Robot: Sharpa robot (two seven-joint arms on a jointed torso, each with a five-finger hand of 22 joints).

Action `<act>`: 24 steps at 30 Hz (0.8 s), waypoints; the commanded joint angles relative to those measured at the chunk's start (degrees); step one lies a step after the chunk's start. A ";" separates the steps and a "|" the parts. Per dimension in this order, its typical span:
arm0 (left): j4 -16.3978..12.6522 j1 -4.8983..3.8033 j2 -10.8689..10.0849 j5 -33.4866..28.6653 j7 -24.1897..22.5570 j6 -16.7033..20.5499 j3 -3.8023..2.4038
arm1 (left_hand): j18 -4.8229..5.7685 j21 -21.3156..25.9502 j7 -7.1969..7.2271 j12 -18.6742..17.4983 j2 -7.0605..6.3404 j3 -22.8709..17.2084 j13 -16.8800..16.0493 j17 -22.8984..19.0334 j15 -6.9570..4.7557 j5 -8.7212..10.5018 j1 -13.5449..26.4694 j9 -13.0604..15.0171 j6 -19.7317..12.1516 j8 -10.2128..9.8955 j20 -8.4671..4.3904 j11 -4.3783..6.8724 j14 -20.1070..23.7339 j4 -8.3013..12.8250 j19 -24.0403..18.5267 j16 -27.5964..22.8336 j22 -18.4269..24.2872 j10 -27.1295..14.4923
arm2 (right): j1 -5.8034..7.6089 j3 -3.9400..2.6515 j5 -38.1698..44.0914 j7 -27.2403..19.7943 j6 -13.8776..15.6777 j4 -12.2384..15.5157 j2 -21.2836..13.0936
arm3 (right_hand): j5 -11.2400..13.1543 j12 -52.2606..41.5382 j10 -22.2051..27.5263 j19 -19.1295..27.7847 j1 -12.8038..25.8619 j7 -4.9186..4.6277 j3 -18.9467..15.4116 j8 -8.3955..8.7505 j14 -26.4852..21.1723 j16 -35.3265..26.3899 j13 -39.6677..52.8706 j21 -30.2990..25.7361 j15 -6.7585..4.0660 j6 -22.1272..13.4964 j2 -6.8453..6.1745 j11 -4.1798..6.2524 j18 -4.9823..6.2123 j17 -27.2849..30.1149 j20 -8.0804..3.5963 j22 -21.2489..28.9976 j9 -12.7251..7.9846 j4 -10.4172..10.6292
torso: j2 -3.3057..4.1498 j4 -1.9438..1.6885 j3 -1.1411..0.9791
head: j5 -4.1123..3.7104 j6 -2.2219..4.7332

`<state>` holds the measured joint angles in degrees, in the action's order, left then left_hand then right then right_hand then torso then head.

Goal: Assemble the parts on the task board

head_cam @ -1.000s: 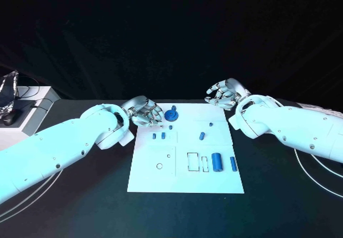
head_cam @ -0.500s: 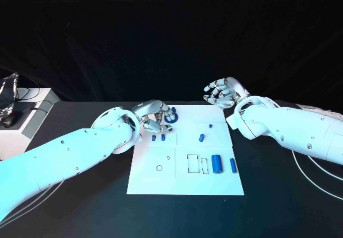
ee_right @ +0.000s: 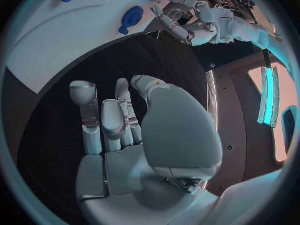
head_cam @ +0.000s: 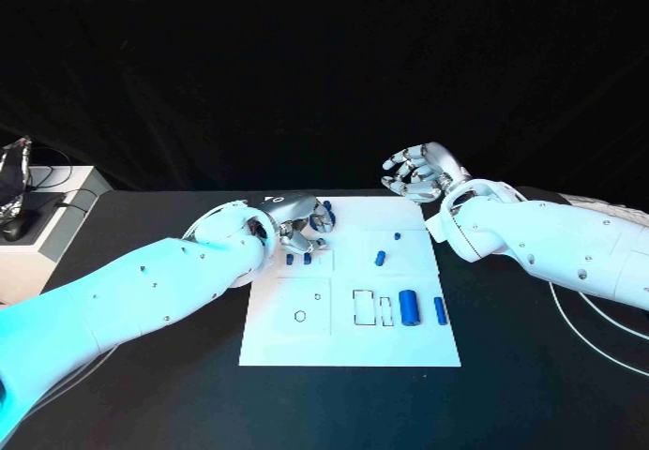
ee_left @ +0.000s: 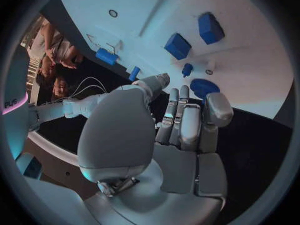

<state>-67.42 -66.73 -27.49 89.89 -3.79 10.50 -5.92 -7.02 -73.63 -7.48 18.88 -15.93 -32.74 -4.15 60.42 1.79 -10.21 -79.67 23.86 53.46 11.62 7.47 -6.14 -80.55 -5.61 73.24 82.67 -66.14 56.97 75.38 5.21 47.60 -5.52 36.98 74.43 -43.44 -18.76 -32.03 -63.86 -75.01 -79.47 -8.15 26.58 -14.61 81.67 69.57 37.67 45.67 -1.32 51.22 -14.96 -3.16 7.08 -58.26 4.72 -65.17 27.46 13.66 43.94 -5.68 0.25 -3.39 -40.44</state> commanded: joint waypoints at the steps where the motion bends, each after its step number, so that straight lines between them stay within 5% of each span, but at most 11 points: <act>1: 0.42 -0.07 0.47 3.02 2.91 -2.27 -0.02 | 1.15 -0.51 0.22 -0.64 -0.20 -0.10 0.13 0.28 -0.04 0.25 0.69 -0.11 0.31 -0.26 -0.20 0.11 -0.66 -0.16 0.67 0.19 -0.54 -0.03 | -0.01 -0.01 0.44 -0.75 0.24 0.08 0.07 | -0.24 0.36 -0.42 -0.37 0.20 -0.03 0.31 0.23 0.19 -0.39 -0.05 -0.25 0.00 0.14 -0.19 0.11 0.83 0.09 -0.10 0.09 0.05 -0.02 | -0.05 -0.11 0.02 | -0.12 -0.05; 24: 2.41 -0.40 2.06 3.74 4.54 -5.22 -0.02 | 1.55 -1.66 0.18 -1.28 0.78 -1.37 -0.05 0.42 -0.32 0.20 0.20 0.04 2.15 0.34 -0.50 0.38 -1.56 0.25 2.15 -0.07 -2.00 2.17 | 0.04 -0.02 0.73 -0.18 0.30 0.11 0.31 | -0.23 0.70 -0.61 -0.45 0.52 -0.04 0.33 0.31 0.20 -0.64 -0.48 -0.44 0.01 0.14 -0.28 0.10 0.83 0.26 -0.11 0.20 0.11 -0.04 | -0.09 -0.08 0.08 | -0.13 -0.35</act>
<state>-65.01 -67.04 -25.64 93.09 0.36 6.37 -5.91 -6.16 -75.06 -7.18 17.78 -15.67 -33.70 -4.13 60.80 1.54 -10.21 -79.48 23.86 55.21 11.62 6.96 -5.74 -81.59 -5.29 74.94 82.66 -68.07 58.60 75.42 5.21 47.76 -5.40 37.25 74.46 -43.19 -18.76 -31.50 -64.17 -75.01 -79.25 -8.15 26.58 -14.61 81.68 69.12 37.24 45.43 -1.32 51.21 -15.18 -3.06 7.07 -58.04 4.73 -65.02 27.51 13.66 43.84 -5.77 0.31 -3.46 -40.75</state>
